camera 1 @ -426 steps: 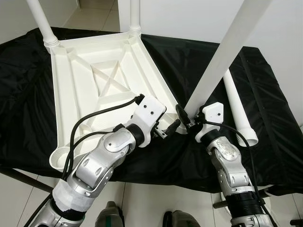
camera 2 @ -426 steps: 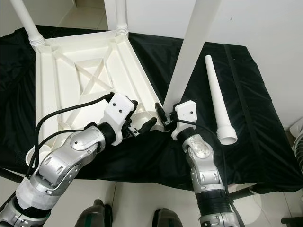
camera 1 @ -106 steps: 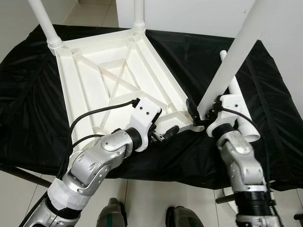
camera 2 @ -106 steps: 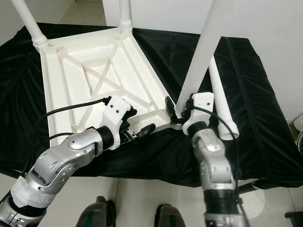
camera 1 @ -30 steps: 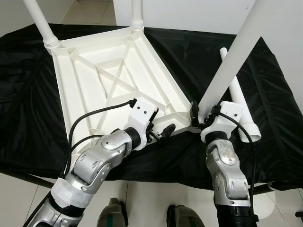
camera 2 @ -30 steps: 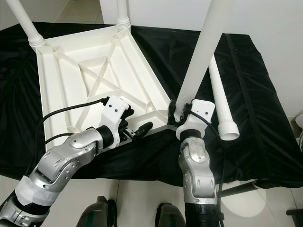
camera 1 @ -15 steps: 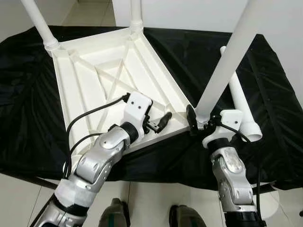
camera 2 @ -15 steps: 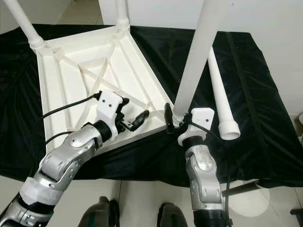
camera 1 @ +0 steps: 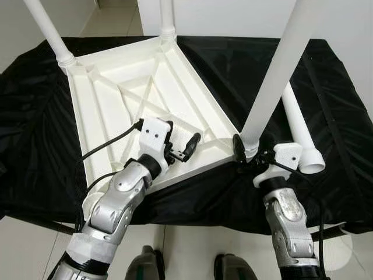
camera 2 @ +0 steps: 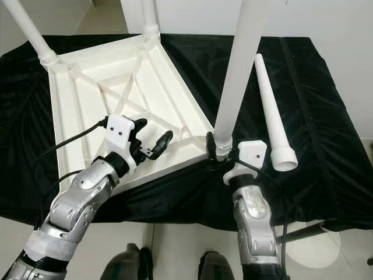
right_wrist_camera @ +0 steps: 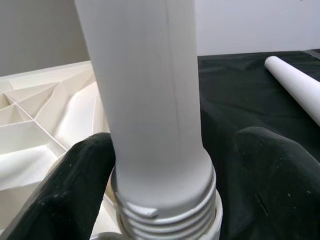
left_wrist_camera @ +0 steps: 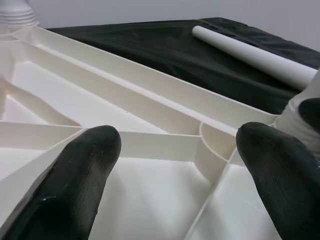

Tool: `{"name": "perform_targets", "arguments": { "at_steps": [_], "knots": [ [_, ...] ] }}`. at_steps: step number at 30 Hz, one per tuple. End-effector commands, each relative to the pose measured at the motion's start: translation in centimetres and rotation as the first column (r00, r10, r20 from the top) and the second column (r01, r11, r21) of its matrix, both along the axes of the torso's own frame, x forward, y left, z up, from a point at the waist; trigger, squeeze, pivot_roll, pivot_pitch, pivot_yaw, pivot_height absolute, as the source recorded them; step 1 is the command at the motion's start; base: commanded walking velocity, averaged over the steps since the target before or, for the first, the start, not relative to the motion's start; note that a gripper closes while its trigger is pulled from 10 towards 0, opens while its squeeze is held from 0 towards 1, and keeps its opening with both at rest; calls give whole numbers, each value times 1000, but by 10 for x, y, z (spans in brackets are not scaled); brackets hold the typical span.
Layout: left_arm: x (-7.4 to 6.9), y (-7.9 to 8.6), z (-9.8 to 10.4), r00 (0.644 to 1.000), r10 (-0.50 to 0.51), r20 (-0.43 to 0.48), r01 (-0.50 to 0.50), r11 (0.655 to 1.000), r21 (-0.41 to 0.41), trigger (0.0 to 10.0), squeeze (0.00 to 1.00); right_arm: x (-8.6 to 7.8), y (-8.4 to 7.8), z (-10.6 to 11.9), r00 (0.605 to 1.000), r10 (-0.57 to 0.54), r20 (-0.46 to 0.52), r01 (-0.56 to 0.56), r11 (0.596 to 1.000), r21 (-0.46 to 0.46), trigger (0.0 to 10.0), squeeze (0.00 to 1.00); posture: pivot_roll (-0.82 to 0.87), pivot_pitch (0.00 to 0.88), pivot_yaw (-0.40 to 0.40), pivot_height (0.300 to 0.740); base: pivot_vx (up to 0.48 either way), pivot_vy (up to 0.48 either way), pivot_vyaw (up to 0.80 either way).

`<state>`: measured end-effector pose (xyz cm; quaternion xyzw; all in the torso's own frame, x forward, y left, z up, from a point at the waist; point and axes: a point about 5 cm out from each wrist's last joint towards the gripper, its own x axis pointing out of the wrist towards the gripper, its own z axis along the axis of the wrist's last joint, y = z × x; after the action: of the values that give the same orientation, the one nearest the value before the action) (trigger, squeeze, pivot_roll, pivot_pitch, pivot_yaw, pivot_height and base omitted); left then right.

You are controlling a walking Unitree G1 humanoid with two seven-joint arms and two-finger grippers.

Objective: Building children table

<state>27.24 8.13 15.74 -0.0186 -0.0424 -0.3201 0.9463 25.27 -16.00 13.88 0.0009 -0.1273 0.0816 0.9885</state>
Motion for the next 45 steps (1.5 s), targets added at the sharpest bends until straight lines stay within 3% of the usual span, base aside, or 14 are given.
{"name": "perform_targets", "arguments": {
  "at_steps": [1,12,27,45],
  "knots": [
    [-5,2,-6,1000,-25,-10,25,999,19,10000,0,-2,1,-6,1000,14,-16,-14,1000,-17,10000,0,-44,98,119,740,0,0,0],
    [-21,-2,-18,983,-179,-35,181,981,73,10000,0,9,-11,-4,999,48,6,-47,995,-90,10000,0,-48,95,122,740,0,0,0],
    [-21,1,-16,987,-156,-29,158,984,80,10000,0,9,-4,-8,998,63,6,-63,995,-78,10000,0,-34,99,125,740,0,0,0],
    [-21,0,-8,983,-182,-13,183,980,78,10000,0,12,-8,-1,997,62,36,-59,994,-91,10000,0,-41,100,121,740,0,0,0]
  ]
}}
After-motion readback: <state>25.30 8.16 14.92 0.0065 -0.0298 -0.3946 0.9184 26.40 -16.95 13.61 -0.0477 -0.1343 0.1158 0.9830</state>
